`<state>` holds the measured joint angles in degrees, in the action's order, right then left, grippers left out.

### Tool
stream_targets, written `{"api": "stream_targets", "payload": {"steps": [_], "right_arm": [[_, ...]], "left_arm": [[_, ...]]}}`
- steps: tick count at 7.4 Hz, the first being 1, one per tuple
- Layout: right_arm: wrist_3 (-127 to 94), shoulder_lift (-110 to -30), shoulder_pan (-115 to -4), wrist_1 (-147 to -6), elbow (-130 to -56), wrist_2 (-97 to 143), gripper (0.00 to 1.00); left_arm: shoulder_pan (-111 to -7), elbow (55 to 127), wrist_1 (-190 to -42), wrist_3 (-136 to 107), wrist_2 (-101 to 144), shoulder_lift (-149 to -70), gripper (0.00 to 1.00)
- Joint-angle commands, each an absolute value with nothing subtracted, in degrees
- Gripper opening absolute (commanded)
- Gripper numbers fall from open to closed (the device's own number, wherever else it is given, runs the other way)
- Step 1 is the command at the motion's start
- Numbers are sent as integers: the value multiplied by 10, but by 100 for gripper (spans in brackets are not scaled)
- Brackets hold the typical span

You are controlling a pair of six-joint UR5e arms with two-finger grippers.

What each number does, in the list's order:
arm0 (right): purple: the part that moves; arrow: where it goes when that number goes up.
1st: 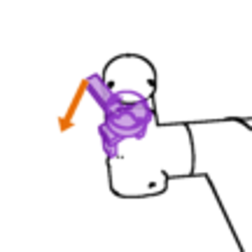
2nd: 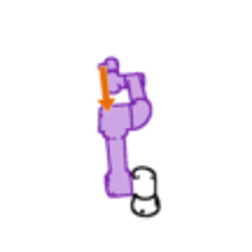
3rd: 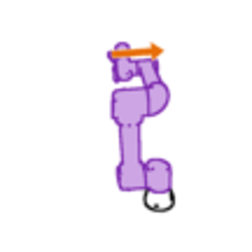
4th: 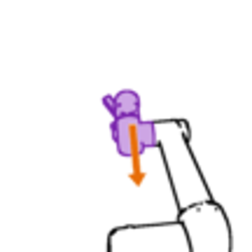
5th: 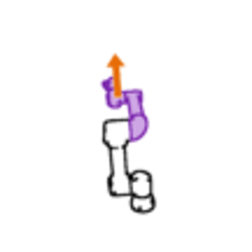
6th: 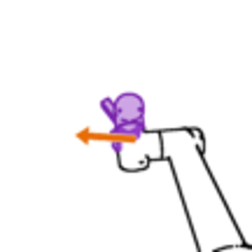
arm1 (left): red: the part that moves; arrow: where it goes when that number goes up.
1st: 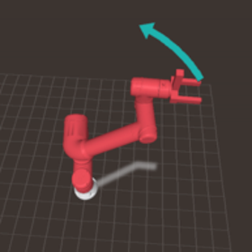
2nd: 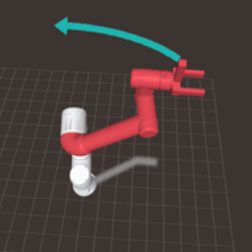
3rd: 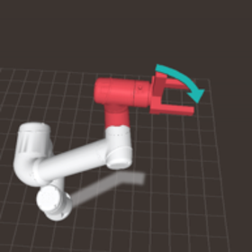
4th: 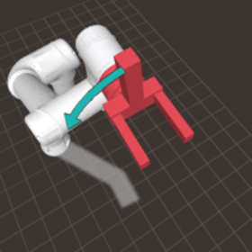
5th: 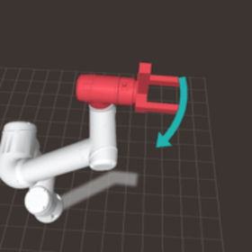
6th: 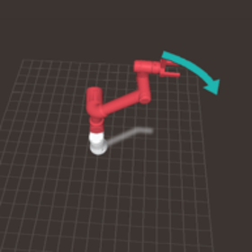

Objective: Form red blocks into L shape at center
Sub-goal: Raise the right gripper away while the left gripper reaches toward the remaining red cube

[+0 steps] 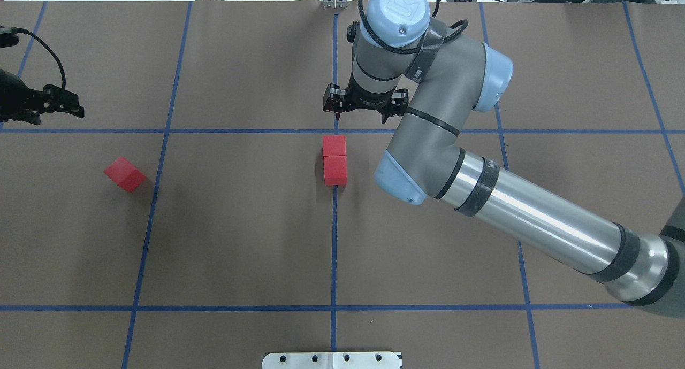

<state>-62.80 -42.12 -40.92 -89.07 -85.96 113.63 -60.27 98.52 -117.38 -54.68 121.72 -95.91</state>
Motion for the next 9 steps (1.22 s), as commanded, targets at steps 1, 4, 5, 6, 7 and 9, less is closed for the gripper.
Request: {"api": "stream_targets", "payload": {"steps": [1,4,5,6,7,9], "right_arm": [[-555,-461,-458,-902,-882,1143,99],[-522,-478,-478,-898,-881,1158,99],[-522,-480,-478,-898,-880,1156,99],[-521,-484,-478,-894,-879,1155,99],[-521,-488,-478,-893,-880,1154,99],[-522,-489,-478,-891,-881,1153,99]], "left_arm": [[-528,1006,-1185,-595,1158,-955,100],[-513,1028,-1178,-670,1157,-944,100],[-513,1031,-1178,-715,1156,-931,100],[-513,1031,-1168,-775,1153,-931,100],[-513,1041,-1142,-833,1140,-934,100],[-505,1042,-1108,-899,1119,-950,100]]}}
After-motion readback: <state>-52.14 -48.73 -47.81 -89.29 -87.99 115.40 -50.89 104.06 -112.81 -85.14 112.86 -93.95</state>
